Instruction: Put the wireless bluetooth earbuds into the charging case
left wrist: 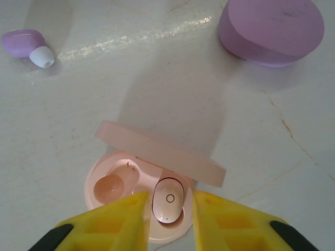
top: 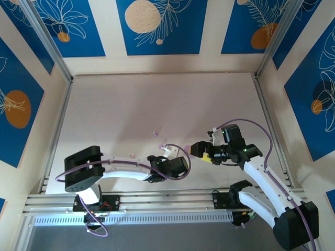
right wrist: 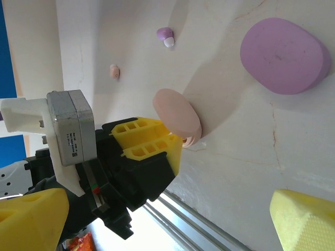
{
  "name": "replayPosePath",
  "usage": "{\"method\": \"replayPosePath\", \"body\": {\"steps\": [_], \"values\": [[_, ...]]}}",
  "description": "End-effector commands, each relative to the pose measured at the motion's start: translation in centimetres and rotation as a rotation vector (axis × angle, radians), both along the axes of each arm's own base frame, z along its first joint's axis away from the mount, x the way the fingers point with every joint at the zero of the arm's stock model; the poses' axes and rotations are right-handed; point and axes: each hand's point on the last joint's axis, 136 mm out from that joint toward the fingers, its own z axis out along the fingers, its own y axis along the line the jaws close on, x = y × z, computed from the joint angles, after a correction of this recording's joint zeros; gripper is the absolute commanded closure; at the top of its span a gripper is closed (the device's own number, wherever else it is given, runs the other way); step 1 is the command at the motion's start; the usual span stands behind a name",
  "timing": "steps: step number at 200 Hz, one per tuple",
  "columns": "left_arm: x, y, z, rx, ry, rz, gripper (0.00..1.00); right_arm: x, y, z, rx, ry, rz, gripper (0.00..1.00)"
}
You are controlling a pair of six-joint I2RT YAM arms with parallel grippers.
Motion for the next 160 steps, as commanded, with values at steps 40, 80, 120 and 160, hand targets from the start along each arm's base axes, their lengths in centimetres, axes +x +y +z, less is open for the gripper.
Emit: {"method": "replayPosePath", "body": {"steps": [40, 80, 120, 160], "values": [[0.0, 1.6, 2.7, -0.034, -0.022, 0.022, 0.74, -0.6, 0.6, 0.4, 0.040, -0.010, 0.047, 0.01], [0.0, 3.9, 4.3, -0.045, -0.006, 0.009, 0.62, -1.2, 1.6, 1.0, 0.028, -0.045, 0.112, 0.01], [0.5, 7.1, 5.8, -0.088, 0.016, 0.002, 0.39, -2.5, 3.4, 0.3, -0.106, -0.104, 0.212, 0.08], [1.0, 10.1, 6.5, -0.162, 0.037, 0.001, 0.06, -3.2, 5.0, -0.3, -0.225, -0.155, 0.274, 0.16]]}}
